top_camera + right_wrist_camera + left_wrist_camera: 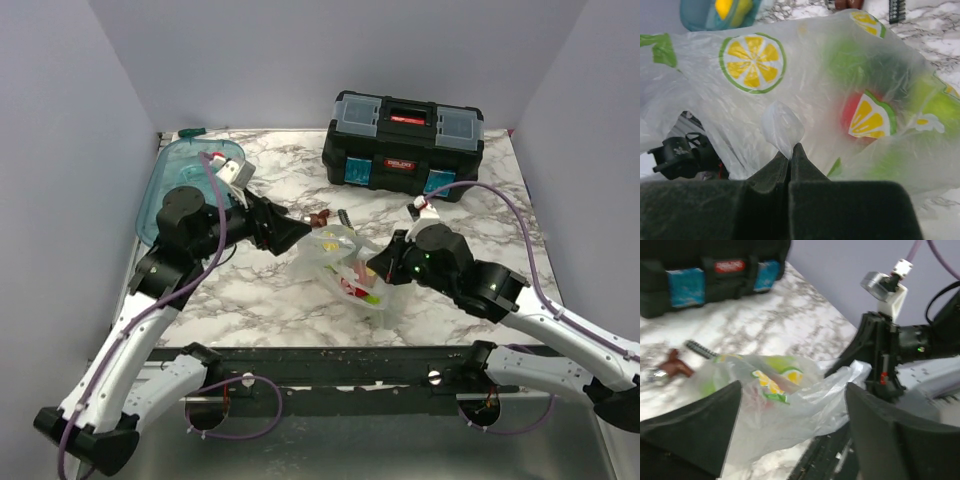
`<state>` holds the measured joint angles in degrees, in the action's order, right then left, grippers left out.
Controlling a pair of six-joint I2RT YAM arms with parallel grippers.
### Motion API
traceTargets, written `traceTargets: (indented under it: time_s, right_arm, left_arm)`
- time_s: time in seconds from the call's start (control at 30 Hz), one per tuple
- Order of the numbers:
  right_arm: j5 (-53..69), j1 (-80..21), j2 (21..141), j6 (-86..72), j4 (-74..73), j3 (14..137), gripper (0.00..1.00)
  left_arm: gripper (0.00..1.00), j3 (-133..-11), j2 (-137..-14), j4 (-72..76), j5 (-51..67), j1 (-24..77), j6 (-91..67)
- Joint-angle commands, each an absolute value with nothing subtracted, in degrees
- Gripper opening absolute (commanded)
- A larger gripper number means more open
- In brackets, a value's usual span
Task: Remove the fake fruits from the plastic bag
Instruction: Adjust the plastic bag at the center of the board.
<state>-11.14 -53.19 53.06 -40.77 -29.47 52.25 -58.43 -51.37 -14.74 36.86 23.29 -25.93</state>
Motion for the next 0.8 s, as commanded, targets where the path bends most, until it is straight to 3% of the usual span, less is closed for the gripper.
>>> traceTargets:
  time_s: [0.0, 0.2, 0.5, 0.6, 0.7, 0.77]
  right_arm:
    - [-8.51, -53.31, 52.72, -41.95, -24.03, 53.61, 0.01]
    - [-11.69, -53.31, 54.80, -42.93, -24.87, 55.31, 0.01]
    - [-17.51, -53.26, 58.85, -48.60, -27.47, 58.71, 0.01]
    - [-17.09, -53.26, 59.17, -49.39, -26.50, 58.71, 0.01]
    - [-16.69, -53.26, 58.84, -49.72, -25.97, 58.54, 0.01]
    - [-16.95, -53.26, 58.56, -50.01, -26.60, 58.57, 0.01]
  left_arm:
    - [0.99, -64.03, -46.27, -28.58, 2.09, 31.84, -28.35]
    - [0.99, -70.43, -47.48, -42.53, -24.49, 49.41, -40.63]
    - [0.98, -90.28, -66.36, -64.69, -48.69, 67.35, -58.56]
    - [0.97, -86.05, -66.90, -56.62, -58.36, 75.29, -50.26]
    - [0.99, -76.56, -63.35, -38.98, -59.56, 79.17, -34.88]
    - [0.99, -76.86, -63.38, -40.91, -60.33, 79.42, -41.20]
